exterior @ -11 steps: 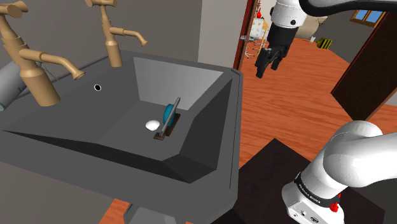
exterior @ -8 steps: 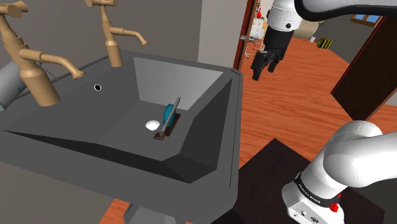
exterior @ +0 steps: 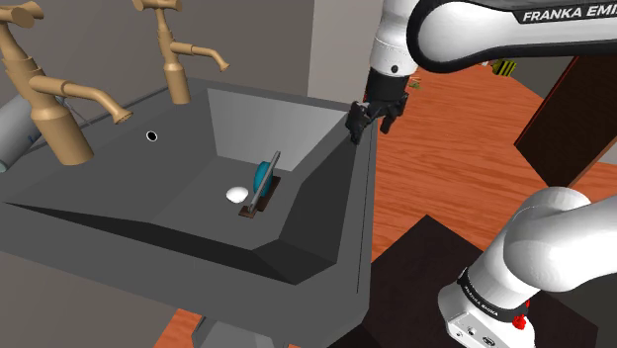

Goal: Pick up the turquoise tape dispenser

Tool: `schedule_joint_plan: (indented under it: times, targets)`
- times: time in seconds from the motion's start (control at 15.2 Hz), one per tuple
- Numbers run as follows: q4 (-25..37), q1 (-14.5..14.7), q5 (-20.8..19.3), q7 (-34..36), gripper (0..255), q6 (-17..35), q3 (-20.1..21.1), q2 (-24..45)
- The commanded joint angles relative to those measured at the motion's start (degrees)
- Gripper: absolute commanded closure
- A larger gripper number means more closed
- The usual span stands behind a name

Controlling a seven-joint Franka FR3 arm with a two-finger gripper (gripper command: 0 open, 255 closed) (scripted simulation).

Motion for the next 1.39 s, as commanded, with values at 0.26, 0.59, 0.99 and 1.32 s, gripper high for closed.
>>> schedule_joint_plan:
  times: [0.26, 0.59, 0.99, 1.32]
  targets:
    - [1.4, -0.1, 1.8, 11.2, 0, 8.0, 7.3, 7.9]
    - [5.4, -1.3, 0.3, 21.1, 0, 14.0, 13.4, 17.0]
    - [13.3, -2.9, -6.8, 34.9, 0, 19.0, 19.9, 30.2]
    - [22.0, -1.7, -16.1, 46.9, 0, 20.2, 22.4, 42.3]
